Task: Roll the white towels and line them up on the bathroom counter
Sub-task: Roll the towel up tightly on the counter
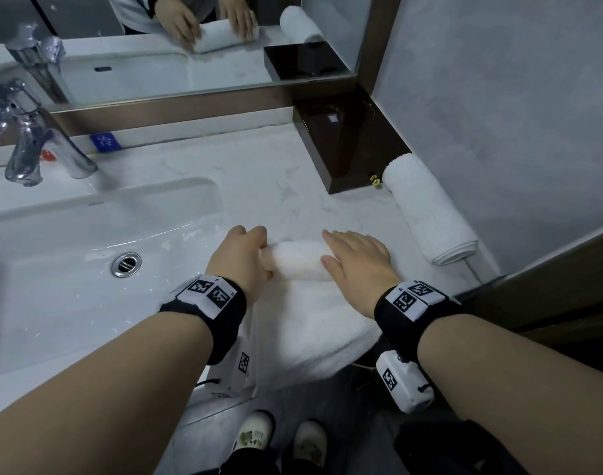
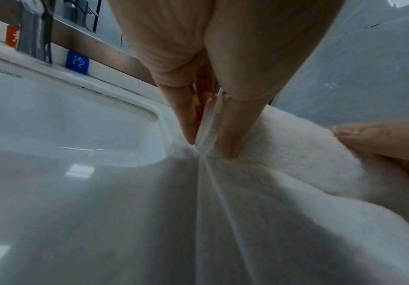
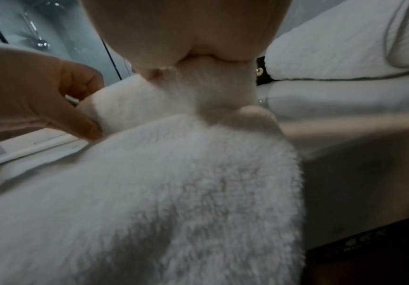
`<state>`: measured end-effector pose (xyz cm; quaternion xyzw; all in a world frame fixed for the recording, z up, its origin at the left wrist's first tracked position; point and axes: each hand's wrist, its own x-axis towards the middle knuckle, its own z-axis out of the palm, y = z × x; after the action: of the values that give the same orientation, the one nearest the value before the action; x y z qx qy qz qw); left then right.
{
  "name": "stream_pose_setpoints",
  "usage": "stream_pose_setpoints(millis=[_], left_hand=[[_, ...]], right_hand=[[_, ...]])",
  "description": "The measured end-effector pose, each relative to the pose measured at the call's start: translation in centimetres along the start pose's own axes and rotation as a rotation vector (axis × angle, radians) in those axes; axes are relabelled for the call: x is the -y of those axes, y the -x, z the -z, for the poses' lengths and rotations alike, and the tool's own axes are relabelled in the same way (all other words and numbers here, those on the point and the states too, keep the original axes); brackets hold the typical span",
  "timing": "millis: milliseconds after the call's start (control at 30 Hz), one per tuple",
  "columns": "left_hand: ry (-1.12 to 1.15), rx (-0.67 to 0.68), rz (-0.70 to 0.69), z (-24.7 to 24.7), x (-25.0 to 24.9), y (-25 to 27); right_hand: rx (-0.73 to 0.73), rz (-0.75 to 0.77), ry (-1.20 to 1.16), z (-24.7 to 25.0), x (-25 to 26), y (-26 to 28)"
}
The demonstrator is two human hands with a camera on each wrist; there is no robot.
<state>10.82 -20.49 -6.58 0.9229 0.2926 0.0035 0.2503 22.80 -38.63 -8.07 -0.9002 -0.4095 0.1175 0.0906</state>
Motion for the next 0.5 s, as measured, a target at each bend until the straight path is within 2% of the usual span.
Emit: stream_pose_setpoints(millis=[267,400,500], left_hand=[[-0.078,-0.039,-0.090,-0.7,-0.1,0.8],[-0.137,-0.007,-0.154,-0.7,-0.2,1.3],[-0.072,0.033,-0.136,-0.3,0.0,1.5]], right_hand=[[0.117,-0.018,-0.068,2.2,0.5,-0.3],[0.229,0.028,0.004,3.8,1.4,-1.0],[0.272,0.062,-0.013,4.4,1.8,-1.3]])
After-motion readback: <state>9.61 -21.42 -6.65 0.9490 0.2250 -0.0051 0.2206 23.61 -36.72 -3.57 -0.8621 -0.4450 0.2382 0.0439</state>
